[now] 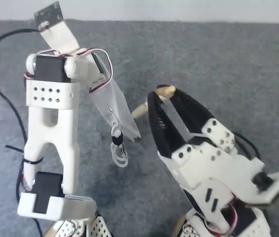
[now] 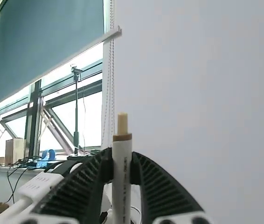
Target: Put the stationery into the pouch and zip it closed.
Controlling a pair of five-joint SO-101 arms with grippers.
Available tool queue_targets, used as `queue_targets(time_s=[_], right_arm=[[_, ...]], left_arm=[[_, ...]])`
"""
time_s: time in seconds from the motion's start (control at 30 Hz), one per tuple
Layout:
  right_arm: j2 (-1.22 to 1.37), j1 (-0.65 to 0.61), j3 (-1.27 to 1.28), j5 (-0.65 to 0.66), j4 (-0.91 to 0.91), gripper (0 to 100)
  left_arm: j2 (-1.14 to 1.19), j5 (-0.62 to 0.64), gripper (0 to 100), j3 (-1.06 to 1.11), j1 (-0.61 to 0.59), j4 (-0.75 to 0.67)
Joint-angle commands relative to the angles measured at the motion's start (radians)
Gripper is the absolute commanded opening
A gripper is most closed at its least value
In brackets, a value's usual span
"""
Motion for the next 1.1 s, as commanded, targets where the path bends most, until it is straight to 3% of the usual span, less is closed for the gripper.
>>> queue_targets(time_s=[0.0, 0.17, 0.53, 0.77, 1.07], right_arm=[[0.088, -0.004, -0.060, 0.014, -0.117, 0.9], [0.166, -0.004, -0.060, 0.012, -0.231, 0.7], [0.335, -0.079, -0.060, 0.015, -0.300, 0.7], [0.441, -0.073, 0.023, 0.023, -0.467, 0.7], [0.452, -0.094, 0.181, 0.265, -0.483, 0.7]], left_arm=[[-0.003, 0.012, 1, -0.021, -0.002, 0.011], [-0.002, 0.012, 1, -0.021, -0.002, 0.011], [-0.002, 0.012, 1, -0.013, -0.002, 0.006], [-0.002, 0.012, 1, 0.001, -0.002, -0.012], [-0.002, 0.012, 1, 0.001, -0.002, -0.011]])
